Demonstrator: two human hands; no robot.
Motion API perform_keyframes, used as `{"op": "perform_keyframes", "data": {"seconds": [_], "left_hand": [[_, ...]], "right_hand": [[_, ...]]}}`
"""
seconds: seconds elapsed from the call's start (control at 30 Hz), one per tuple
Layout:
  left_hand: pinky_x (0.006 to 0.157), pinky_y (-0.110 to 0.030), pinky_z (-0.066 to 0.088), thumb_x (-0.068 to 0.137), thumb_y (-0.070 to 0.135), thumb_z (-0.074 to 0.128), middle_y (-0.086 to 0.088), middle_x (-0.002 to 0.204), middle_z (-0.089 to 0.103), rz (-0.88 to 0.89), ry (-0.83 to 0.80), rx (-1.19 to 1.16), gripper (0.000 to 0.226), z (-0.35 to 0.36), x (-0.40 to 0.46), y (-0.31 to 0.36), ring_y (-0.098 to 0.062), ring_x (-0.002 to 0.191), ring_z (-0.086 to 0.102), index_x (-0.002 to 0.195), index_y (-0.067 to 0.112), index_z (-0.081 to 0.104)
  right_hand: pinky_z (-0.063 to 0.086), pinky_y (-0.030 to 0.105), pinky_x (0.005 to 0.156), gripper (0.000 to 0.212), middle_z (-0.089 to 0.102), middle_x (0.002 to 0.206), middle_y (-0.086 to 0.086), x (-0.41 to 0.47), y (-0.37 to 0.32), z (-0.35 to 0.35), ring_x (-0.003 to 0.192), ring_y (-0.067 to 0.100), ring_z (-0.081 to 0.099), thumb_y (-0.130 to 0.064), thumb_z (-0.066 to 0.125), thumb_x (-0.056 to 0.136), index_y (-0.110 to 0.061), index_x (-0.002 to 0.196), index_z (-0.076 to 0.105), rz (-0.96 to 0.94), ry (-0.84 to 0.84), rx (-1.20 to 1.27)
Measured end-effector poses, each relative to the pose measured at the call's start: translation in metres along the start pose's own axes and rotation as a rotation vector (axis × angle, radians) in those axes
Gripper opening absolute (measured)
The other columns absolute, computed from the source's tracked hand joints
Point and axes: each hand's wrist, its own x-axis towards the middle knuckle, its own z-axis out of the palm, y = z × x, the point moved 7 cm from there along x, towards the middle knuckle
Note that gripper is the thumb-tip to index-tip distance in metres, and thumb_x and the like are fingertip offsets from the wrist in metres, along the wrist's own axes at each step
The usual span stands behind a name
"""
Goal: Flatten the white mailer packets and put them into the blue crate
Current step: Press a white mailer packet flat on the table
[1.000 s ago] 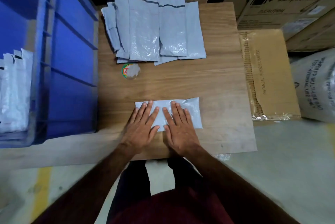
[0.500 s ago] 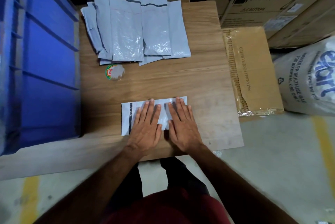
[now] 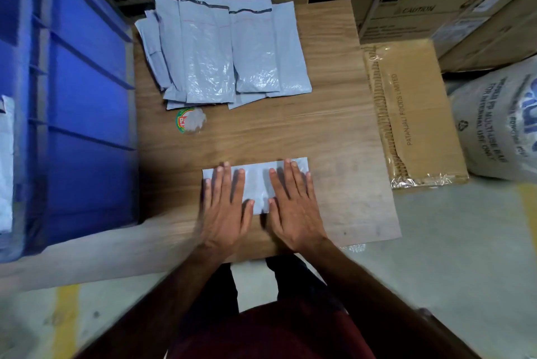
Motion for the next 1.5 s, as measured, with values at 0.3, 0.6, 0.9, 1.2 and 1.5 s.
{"op": "perform_keyframes", "data": {"seconds": [0.3, 0.6, 0.9, 1.2, 1.5], "left_hand": [[0.124, -0.055, 0.016, 0.103, 0.061, 0.023, -0.022, 0.168, 0.007, -0.057, -0.090, 0.022, 0.077, 0.015, -0.010, -0.029, -0.034, 0.156, 0.007, 0.161, 0.010, 0.019], [0.120, -0.046, 0.027, 0.107, 0.057, 0.014, -0.006, 0.167, 0.023, 0.335, -0.142, 0.142, 0.066, 0.006, 0.004, -0.018, -0.028, 0.154, 0.023, 0.159, 0.020, 0.031], [0.113, -0.046, 0.043, 0.094, 0.034, 0.038, -0.013, 0.156, 0.044, 0.277, -0.186, 0.147, 0.062, -0.033, 0.017, -0.011, -0.029, 0.140, 0.049, 0.151, 0.012, 0.047], [0.117, -0.041, 0.027, 0.074, 0.008, 0.058, -0.011, 0.153, 0.049, 0.273, 0.120, 0.212, 0.075, -0.176, 0.054, 0.009, -0.028, 0.139, 0.050, 0.148, 0.015, 0.051], [0.118, -0.045, 0.027, 0.088, 0.015, 0.039, -0.017, 0.153, 0.048, 0.214, 0.226, 0.327, 0.060, -0.302, 0.048, -0.064, -0.035, 0.140, 0.047, 0.145, 0.010, 0.054]], "right_hand": [[0.013, 0.059, 0.123, 0.063, 0.011, 0.169, 0.017, 0.006, -0.017, 0.025, 0.157, 0.031, 0.006, -0.037, 0.038, 0.102, -0.017, 0.161, 0.026, -0.045, -0.087, -0.058], [0.009, 0.057, 0.125, 0.075, 0.008, 0.170, 0.014, -0.017, 0.004, 0.003, 0.158, 0.028, 0.002, -0.043, 0.050, 0.099, -0.017, 0.162, 0.019, -0.094, -0.152, -0.047], [0.020, 0.048, 0.123, 0.078, 0.031, 0.165, 0.009, 0.016, -0.004, -0.029, 0.152, 0.027, 0.028, -0.016, 0.033, 0.081, -0.026, 0.159, 0.032, -0.009, -0.140, -0.038], [0.023, 0.052, 0.122, 0.068, 0.030, 0.165, 0.006, 0.066, -0.039, -0.138, 0.154, 0.023, 0.024, -0.015, 0.035, 0.090, -0.020, 0.158, 0.035, -0.155, 0.049, -0.017], [0.021, 0.050, 0.123, 0.069, 0.033, 0.164, 0.005, 0.124, -0.154, -0.194, 0.154, 0.021, 0.024, -0.018, 0.031, 0.088, -0.020, 0.157, 0.036, -0.300, 0.173, 0.064]]}}
